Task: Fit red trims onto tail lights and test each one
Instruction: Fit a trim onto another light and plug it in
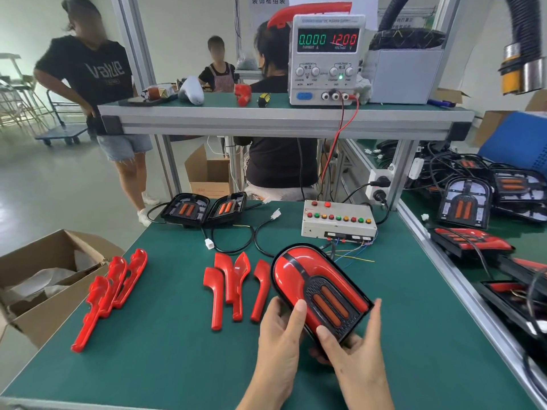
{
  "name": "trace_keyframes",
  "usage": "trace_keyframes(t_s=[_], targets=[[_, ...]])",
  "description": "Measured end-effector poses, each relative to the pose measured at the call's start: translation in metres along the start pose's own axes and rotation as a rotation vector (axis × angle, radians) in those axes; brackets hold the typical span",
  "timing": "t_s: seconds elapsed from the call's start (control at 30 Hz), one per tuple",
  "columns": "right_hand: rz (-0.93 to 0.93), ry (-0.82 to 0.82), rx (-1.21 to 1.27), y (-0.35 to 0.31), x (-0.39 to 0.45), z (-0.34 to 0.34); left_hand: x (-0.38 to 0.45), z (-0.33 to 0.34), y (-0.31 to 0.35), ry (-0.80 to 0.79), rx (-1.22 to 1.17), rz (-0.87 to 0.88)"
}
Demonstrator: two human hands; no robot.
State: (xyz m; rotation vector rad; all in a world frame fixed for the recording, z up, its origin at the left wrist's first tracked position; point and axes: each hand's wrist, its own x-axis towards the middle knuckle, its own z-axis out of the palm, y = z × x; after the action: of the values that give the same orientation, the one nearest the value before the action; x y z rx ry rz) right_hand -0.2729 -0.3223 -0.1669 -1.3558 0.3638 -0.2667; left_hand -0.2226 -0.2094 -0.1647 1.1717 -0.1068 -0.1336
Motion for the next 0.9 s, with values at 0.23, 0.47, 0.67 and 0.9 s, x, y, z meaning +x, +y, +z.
trace_keyframes(t_s=[0.23,0.47,0.67,0.9], targets=[[-0.026,-0.026,0.135,-0.002,-0.002,-0.004,0.003,-0.004,0.004,-0.097,-0.021,0.016],[-0.065,-0.088,0.101,0.005,-0.002,-0.006,0.023,0.006,0.031,0.090,-0.176,-0.184],[-0.113,-0.074,0.036,0.011,-0.003,-0.006,0.020,-0.001,0.028,0.110,-0.235,-0.174],[-0.117,-0.052,0.031,0.009,-0.002,-0.006,0.023,-0.004,0.029,0.087,-0.269,-0.207]])
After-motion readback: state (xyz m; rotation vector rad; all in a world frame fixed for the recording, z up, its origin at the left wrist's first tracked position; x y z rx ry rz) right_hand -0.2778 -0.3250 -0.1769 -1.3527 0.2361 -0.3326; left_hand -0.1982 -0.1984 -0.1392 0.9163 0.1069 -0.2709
